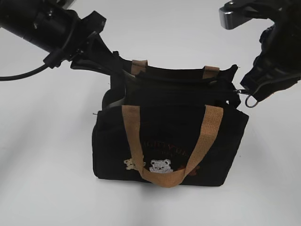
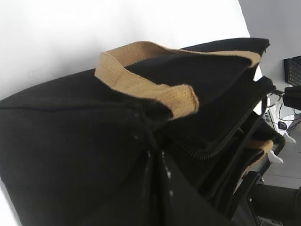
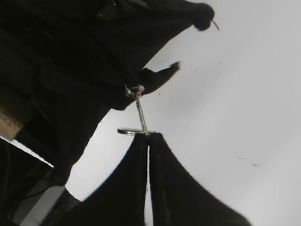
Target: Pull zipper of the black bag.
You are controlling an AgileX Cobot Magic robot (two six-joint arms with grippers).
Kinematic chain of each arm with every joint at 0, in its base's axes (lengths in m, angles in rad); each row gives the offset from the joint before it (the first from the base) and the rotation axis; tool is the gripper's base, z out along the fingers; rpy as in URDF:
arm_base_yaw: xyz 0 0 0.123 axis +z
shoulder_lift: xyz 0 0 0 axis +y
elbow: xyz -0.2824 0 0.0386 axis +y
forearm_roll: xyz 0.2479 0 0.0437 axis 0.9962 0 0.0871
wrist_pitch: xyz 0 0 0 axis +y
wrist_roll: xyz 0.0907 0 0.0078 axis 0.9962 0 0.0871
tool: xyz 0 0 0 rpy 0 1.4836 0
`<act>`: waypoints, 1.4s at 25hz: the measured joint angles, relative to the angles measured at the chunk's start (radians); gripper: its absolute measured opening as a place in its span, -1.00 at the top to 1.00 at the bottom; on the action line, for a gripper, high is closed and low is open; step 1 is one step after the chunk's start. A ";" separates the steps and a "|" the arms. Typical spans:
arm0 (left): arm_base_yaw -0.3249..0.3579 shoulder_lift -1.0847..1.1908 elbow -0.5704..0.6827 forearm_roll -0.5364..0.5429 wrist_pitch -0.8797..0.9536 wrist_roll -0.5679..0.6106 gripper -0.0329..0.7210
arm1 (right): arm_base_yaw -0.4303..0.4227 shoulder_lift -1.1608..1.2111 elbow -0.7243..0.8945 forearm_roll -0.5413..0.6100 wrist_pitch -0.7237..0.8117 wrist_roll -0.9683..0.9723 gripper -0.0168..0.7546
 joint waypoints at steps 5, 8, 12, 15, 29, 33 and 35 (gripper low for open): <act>0.000 -0.007 0.000 0.011 0.005 0.000 0.85 | -0.001 -0.001 0.000 0.019 0.005 0.038 0.65; 0.000 -0.040 0.000 0.053 0.008 0.000 0.54 | -0.001 -0.016 0.000 0.023 0.029 0.060 0.15; 0.000 -0.120 0.000 0.167 0.039 -0.005 0.15 | -0.002 -0.100 0.022 0.019 0.053 0.067 -0.27; 0.000 -0.195 0.000 0.270 0.112 -0.083 0.09 | -0.002 -0.191 0.104 0.020 0.052 0.077 -0.33; 0.000 -0.974 0.507 0.654 0.154 -0.354 0.07 | -0.002 -0.802 0.627 0.098 -0.053 0.095 -0.34; 0.000 -1.229 0.668 0.712 0.134 -0.355 0.07 | -0.002 -0.978 0.714 0.116 -0.057 0.096 -0.34; 0.000 -1.354 0.719 0.719 0.136 -0.356 0.07 | -0.002 -1.054 0.720 0.117 -0.056 0.095 -0.34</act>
